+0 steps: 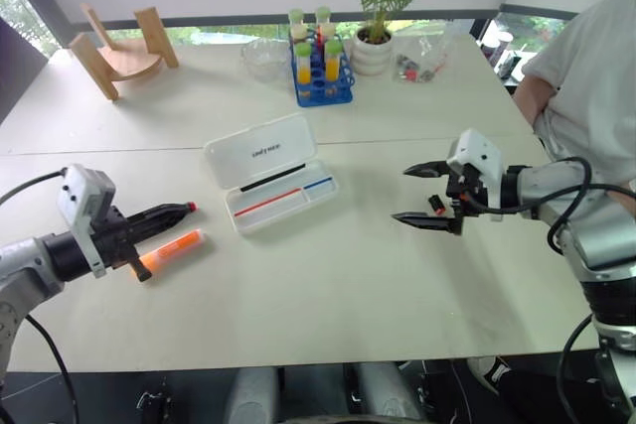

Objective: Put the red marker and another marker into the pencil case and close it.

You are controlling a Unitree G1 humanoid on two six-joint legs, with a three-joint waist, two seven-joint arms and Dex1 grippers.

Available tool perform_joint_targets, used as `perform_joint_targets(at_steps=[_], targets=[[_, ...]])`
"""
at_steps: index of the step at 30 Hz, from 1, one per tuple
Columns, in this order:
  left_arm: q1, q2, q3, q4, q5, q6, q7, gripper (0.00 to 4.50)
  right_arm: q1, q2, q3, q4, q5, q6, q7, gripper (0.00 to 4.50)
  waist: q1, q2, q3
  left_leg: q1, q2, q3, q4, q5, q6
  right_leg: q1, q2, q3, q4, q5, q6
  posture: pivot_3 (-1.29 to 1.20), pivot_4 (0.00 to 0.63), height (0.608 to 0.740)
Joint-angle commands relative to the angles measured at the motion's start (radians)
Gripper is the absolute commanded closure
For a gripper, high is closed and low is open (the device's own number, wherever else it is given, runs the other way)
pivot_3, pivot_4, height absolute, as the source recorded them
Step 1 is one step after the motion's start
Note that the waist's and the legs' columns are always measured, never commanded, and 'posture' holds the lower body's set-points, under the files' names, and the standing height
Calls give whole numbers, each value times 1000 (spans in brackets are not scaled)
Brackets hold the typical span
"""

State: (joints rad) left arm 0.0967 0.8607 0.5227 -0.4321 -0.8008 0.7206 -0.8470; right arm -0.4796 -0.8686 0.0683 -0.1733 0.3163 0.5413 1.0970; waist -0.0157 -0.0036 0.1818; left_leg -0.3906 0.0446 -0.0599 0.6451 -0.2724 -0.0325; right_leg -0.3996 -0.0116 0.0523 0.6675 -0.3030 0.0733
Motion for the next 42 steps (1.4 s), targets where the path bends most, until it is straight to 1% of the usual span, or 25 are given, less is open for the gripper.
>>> perform_joint_targets(at_steps=[1,3,7,18,29,36,39,42], targets=[[-19,9,-5,-13,-7,0,1,4447,-23,-5,-24,-26,8,-3,-6,0,0,0,0,0,0,0,0,0,0,0,0,0,0,0,0,0,150,740],[-24,8,-12,-14,1,-9,-3,4447,-20,-2,-23,-33,10,0,-10,0,0,0,0,0,0,0,0,0,0,0,0,0,0,0,0,0,150,740],[-39,-1,-4,-14,-27,8,3,4447,-15,-3,-24,-39,15,6,-15,0,0,0,0,0,0,0,0,0,0,0,0,0,0,0,0,0,150,740],[-54,0,-38,-9,-9,-13,3,4447,-4,-3,-27,-54,19,20,-26,0,0,0,0,0,0,0,0,0,0,0,0,0,0,0,0,0,150,740],[-76,-1,-72,14,42,-56,-1,4447,6,-12,-34,-64,25,29,-35,0,0,0,0,0,0,0,0,0,0,0,0,0,0,0,0,0,150,740],[-120,-6,-219,27,261,-242,14,4447,17,-21,-39,-76,30,41,-32,0,2,0,0,0,0,0,0,0,0,0,0,0,0,0,0,0,150,740],[-131,-9,-270,30,320,-287,16,4447,23,-28,-41,-88,38,53,-28,0,2,0,0,0,0,0,0,0,0,0,0,0,0,0,0,0,150,740],[-178,-39,-362,53,375,-324,18,4447,28,-37,-36,-100,45,68,-20,0,2,0,0,0,0,0,0,0,0,0,0,0,0,0,0,0,150,740]])
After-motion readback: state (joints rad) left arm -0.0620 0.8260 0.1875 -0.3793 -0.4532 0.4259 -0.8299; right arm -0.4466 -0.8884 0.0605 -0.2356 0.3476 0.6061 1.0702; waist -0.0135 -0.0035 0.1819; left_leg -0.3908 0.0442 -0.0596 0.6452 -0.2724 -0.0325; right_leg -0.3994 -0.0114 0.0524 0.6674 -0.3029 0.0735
